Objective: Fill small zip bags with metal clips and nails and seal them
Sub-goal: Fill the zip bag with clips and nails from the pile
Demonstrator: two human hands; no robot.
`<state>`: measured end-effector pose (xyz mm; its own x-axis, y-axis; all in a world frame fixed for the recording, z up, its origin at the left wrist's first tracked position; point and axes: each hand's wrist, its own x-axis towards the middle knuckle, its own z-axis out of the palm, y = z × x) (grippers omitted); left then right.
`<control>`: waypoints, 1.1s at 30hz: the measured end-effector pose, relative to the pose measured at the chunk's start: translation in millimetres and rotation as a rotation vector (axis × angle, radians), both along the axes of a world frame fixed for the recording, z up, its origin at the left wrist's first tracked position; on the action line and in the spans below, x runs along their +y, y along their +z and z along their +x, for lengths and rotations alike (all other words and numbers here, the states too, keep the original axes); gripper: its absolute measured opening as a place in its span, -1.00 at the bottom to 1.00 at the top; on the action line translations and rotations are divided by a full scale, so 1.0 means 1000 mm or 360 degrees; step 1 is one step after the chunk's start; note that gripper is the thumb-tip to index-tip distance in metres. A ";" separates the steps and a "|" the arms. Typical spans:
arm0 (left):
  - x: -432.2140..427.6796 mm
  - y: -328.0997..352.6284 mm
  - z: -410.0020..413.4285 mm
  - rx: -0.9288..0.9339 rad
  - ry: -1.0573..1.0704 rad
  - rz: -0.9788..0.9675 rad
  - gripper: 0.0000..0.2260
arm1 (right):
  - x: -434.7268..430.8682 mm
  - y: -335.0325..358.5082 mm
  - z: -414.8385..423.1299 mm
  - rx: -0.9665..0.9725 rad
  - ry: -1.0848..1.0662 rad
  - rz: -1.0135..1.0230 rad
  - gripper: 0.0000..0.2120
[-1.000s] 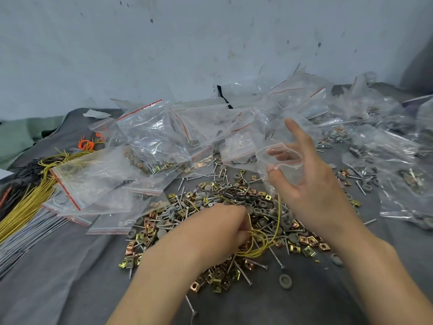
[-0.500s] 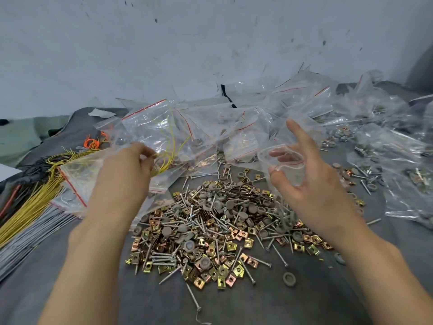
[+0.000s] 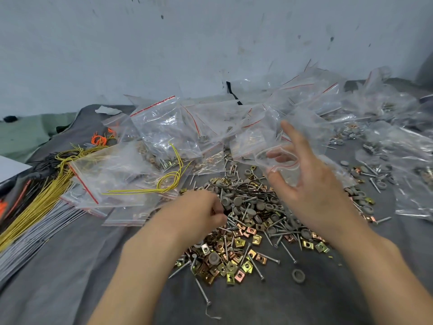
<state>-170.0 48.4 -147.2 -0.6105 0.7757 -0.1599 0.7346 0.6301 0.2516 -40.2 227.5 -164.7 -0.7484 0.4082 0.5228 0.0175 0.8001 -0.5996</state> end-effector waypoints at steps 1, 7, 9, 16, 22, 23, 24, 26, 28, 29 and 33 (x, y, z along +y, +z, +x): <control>0.003 -0.003 0.004 0.0055 0.0000 -0.0026 -0.84 | 0.000 0.000 0.000 0.0002 -0.0003 0.0008 -0.30; 0.007 -0.010 0.012 0.0300 0.0019 -0.0038 -0.87 | -0.001 -0.001 -0.001 0.0014 0.0024 0.0013 -0.31; 0.006 -0.012 0.011 0.0304 0.0026 -0.0018 -0.87 | -0.001 -0.001 0.000 0.0012 0.0024 0.0011 -0.31; 0.002 -0.013 0.008 0.0390 -0.0002 0.0024 -0.87 | 0.001 -0.001 0.001 -0.0009 0.0016 0.0001 -0.31; -0.002 0.000 -0.005 0.0034 0.0040 0.0590 -0.90 | -0.002 0.000 0.000 -0.0009 0.0028 0.0022 -0.31; -0.001 0.006 -0.005 -0.0079 0.0056 0.0789 -0.92 | -0.002 0.000 0.000 -0.0010 0.0025 0.0028 -0.31; 0.000 0.012 -0.004 -0.0216 0.0061 0.1002 -0.94 | -0.003 0.000 0.000 -0.0012 0.0022 0.0035 -0.30; 0.004 0.023 0.000 -0.0486 0.0043 0.1387 -0.94 | -0.004 0.000 -0.001 -0.0022 0.0024 0.0038 -0.28; 0.010 0.030 0.006 -0.0591 0.0008 0.1593 -0.90 | -0.006 -0.001 -0.002 -0.0034 0.0047 0.0035 -0.27; 0.013 0.031 0.008 -0.0596 -0.0010 0.1633 -0.88 | -0.006 -0.001 -0.002 -0.0034 0.0064 0.0030 -0.27; 0.027 0.031 0.014 -0.0518 -0.0059 0.1616 -0.86 | -0.009 -0.003 -0.003 0.0001 0.0113 -0.0029 -0.27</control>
<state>-155.8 75.7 -116.3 -0.6281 0.6545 0.4208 0.5521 -0.0062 0.8338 -43.5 218.8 -167.3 -0.7753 0.3637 0.5164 -0.0394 0.7881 -0.6143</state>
